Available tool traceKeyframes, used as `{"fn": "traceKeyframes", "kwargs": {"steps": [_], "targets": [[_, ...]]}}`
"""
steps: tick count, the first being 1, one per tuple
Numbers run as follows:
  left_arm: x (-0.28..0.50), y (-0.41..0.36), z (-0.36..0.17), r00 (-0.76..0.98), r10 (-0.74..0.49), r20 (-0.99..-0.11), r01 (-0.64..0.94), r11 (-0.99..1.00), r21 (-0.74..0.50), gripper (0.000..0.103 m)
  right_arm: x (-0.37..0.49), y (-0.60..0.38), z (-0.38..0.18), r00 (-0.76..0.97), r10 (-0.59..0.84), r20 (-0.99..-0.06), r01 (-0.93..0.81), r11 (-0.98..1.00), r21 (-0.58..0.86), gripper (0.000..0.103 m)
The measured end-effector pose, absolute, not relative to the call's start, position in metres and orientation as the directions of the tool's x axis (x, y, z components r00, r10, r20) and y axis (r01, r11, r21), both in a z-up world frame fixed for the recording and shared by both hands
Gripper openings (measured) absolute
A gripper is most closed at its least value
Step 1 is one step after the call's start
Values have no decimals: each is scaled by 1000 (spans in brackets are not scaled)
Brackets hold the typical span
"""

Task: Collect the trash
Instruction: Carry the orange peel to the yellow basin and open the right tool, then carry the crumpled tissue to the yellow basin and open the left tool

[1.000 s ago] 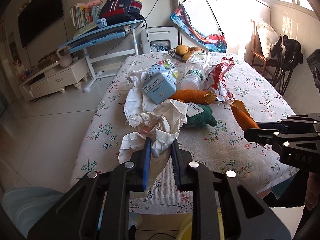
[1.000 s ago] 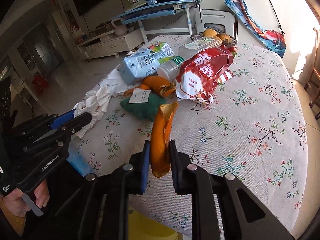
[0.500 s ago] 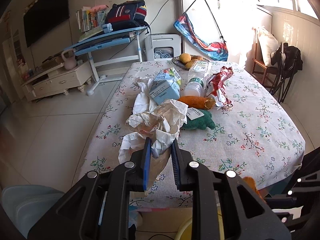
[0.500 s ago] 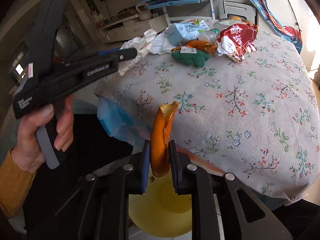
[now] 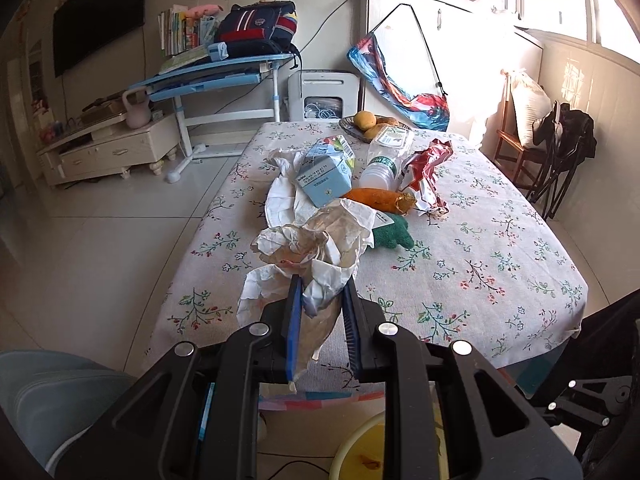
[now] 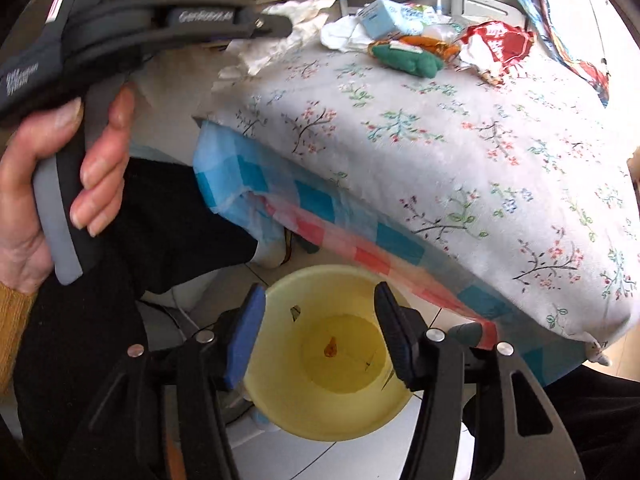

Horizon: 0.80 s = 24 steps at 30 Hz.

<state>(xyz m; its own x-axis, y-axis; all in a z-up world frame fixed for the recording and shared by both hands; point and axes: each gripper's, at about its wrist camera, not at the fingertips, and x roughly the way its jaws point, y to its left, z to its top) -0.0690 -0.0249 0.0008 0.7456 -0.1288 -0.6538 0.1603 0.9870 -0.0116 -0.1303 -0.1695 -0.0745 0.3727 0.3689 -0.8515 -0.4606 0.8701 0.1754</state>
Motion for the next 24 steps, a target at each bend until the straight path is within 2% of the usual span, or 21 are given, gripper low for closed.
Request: {"fn": "traceKeyframes", "kwargs": {"steps": [4,8,24], "targets": [[-80,-30,-3,735,-150,-661,177,984,-27,19,-126,-188,-62,474,320,-820,-375,916,141,69],[-94,-38,-6,728,-160,-667,196,980,-21,19,-120,-207,-51,524,304,-796,-303,939,159,74],[-136,-59,-14,703,-195,-684,252,968,-17,19,-118,-229,-39,591,279,-757,-209,959,191,77]]}}
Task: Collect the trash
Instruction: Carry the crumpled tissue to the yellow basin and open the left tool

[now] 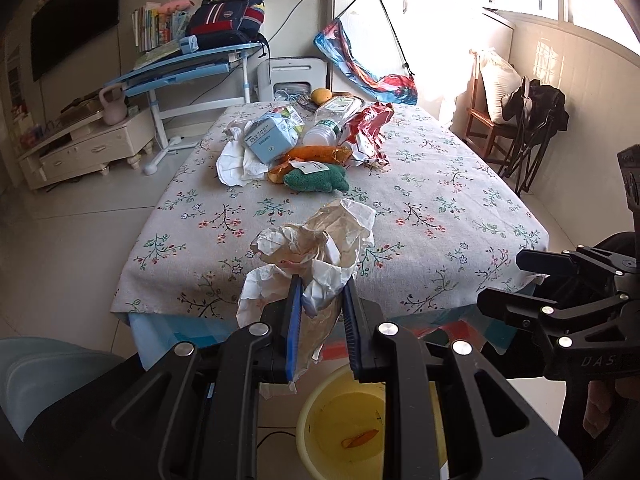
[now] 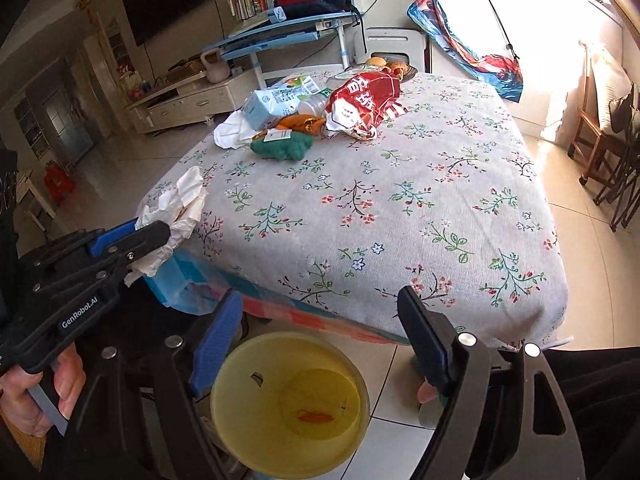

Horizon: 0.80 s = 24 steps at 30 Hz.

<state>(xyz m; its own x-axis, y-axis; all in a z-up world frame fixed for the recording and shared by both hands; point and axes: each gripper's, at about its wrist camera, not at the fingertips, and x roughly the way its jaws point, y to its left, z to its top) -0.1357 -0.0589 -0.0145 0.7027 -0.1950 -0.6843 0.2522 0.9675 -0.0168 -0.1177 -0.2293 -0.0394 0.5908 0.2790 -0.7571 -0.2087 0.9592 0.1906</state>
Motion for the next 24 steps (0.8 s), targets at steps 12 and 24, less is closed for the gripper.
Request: {"fn": "traceKeyframes", "kwargs": {"steps": [12,24], "targets": [[-164,-102,-32,621,-260,-740,433,900,47,19,-119,-235,-37,615,262,-744,-186,965,186,78],[-194,-129,-44,566,-299,-769,568,817,100,67,-121,-245,-32,639,259,-724,-149,965,214,79]]}}
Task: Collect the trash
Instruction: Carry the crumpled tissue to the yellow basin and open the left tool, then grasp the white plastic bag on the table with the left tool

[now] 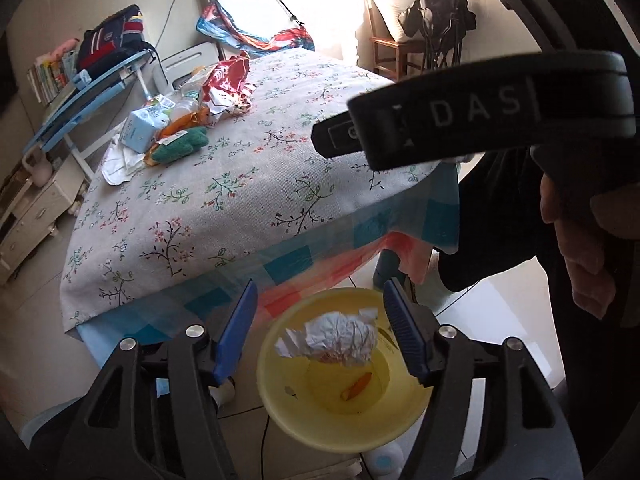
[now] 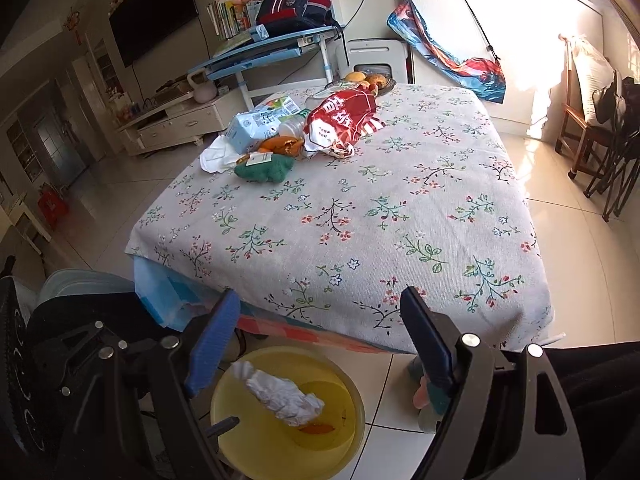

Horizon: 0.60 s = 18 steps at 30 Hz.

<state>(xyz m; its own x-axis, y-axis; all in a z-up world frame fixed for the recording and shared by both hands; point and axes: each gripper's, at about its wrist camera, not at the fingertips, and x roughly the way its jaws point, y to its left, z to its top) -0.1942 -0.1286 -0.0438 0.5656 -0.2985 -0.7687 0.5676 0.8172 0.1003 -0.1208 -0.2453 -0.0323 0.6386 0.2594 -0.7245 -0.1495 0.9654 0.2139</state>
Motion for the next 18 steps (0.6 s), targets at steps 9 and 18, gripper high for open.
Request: {"fn": "traceKeyframes", "kwargs": {"steps": [9,18], "targets": [[-165,-76,-13,752,-142,-644,248,966,77,88,-121,-245,-31,645,262,-718,-142,964,224,80],[-142,-29,7,798,-74,-598,48,997,-59,92,-117,-227,-28,636,286,-717,-197,958,207,80]]}}
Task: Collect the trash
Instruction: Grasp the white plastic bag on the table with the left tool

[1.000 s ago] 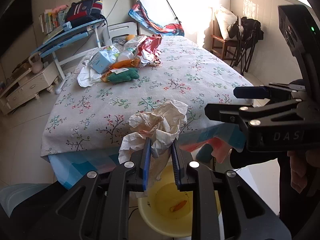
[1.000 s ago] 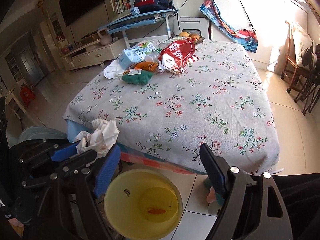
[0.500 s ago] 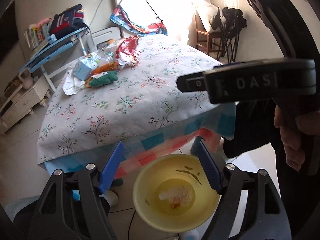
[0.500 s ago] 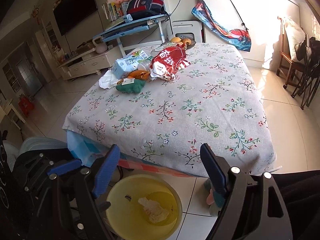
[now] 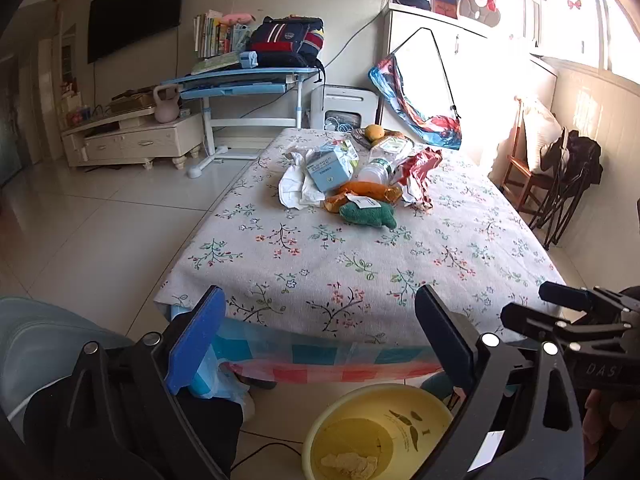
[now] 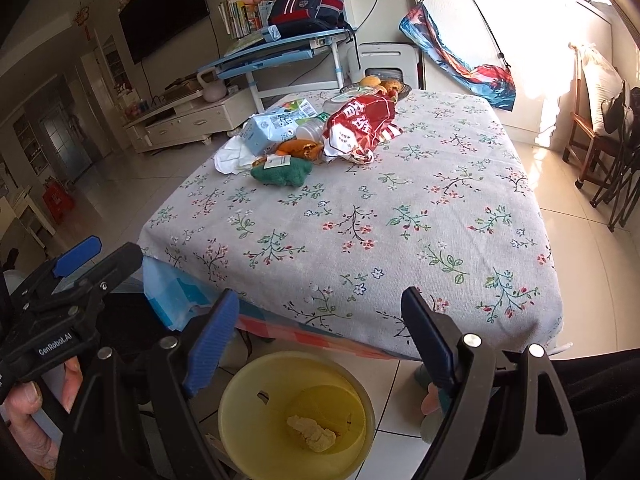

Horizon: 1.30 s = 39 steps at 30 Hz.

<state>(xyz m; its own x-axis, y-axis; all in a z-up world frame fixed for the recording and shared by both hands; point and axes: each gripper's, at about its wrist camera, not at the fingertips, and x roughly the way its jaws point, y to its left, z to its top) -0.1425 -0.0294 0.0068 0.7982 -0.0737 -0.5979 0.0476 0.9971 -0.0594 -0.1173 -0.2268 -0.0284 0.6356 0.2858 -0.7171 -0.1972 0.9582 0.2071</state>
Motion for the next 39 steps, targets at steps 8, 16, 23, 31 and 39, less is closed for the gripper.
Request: {"fn": "traceKeyframes", "kwargs": {"steps": [8,16,23,31,39], "targets": [[-93,-4,36,823,-36,-567,-11,997,-80,93,-95,-208,-18,609,334,-719,-287,938,193,80],[-19,16,29,800,-22,-600,-67,990,-126,93,-41,-189,-12,571,389,-723,-352,912,212,78],[54,31,0,741,-54,-670,-123,969,-214,93,18,-179,-29,497,431,-753,-343,895,285,69],[123,33,-33,680,-104,-726,-135,955,-264,93,54,-163,-55,453,417,-788,-338,898,281,65],[166,21,-50,632,-186,-752,-79,950,-302,79,59,-159,-67,430,409,-805,-335,900,278,57]]}}
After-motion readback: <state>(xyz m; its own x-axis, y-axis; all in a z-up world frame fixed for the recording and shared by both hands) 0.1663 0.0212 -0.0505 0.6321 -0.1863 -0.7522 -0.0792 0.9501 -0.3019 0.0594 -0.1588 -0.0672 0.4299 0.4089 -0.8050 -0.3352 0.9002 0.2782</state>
